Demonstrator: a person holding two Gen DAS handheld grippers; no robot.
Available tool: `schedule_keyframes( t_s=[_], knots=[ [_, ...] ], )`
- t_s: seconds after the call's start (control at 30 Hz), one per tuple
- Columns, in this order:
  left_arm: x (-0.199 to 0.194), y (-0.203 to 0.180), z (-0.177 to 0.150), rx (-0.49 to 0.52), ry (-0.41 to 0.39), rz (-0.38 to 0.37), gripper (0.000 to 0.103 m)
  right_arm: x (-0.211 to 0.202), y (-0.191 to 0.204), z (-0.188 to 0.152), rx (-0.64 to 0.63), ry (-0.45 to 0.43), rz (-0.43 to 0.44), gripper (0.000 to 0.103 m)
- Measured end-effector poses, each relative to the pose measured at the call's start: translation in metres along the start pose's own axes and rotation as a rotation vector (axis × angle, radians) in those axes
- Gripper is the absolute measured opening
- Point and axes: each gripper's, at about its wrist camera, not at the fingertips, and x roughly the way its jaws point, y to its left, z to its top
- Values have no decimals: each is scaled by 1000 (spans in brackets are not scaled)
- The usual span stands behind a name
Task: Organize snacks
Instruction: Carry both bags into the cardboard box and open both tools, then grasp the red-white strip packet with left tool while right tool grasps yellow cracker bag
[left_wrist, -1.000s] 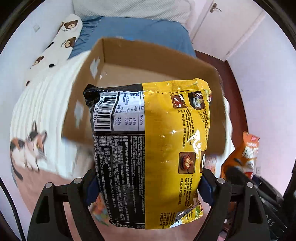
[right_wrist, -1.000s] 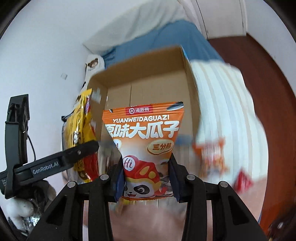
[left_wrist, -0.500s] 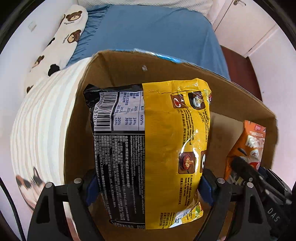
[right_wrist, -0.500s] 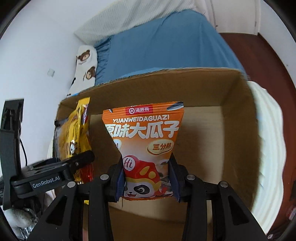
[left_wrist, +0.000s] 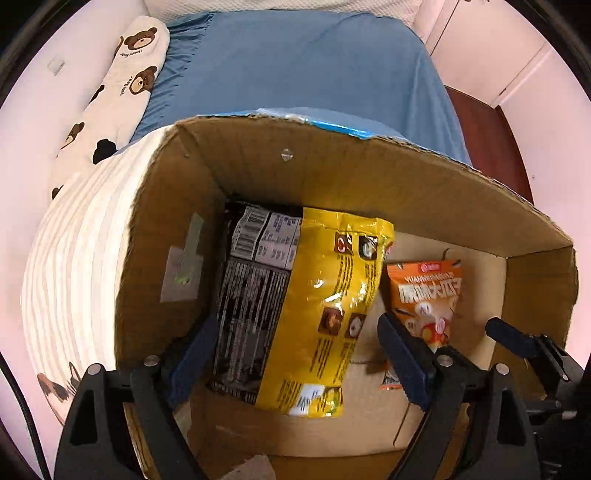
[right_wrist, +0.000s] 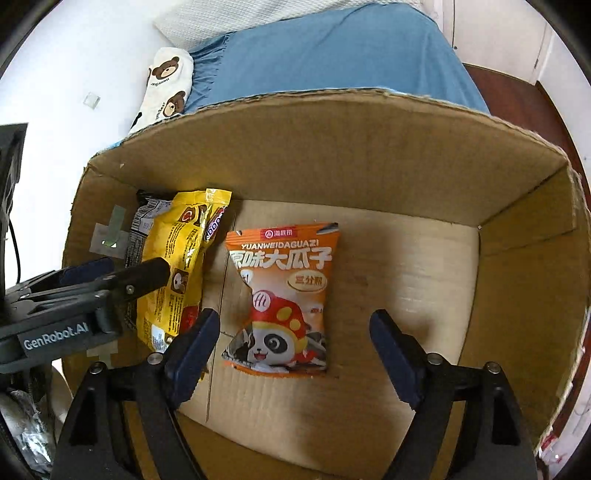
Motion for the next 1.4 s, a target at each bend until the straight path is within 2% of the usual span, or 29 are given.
schedule_keyframes(
  t_s=[0.1, 0.3, 0.73, 0.97, 1.13, 1.3, 1.4],
  knots=[
    [-6, 7, -6, -16, -24, 7, 88, -17, -7, -14, 10, -21, -4, 86],
    [-39, 7, -47, -23, -96, 19, 88, -60, -7, -40, 26, -79, -33, 86],
    [-112, -1, -138, 74, -281, 22, 88, -130, 25, -128, 51, -242, -137, 86],
    [-144, 12, -174, 131, -368, -16, 88, -177, 50, -177, 74, -366, -199, 86],
    [-157, 28, -201, 162, -391, -57, 88, -198, 71, -210, 97, -432, -224, 86],
    [-152, 57, -223, 161, -371, -72, 88, -194, 79, -244, 158, -403, -190, 86],
    [-130, 82, -238, 136, -324, -50, 88, -169, 74, -266, 202, -329, -163, 86]
  ],
)
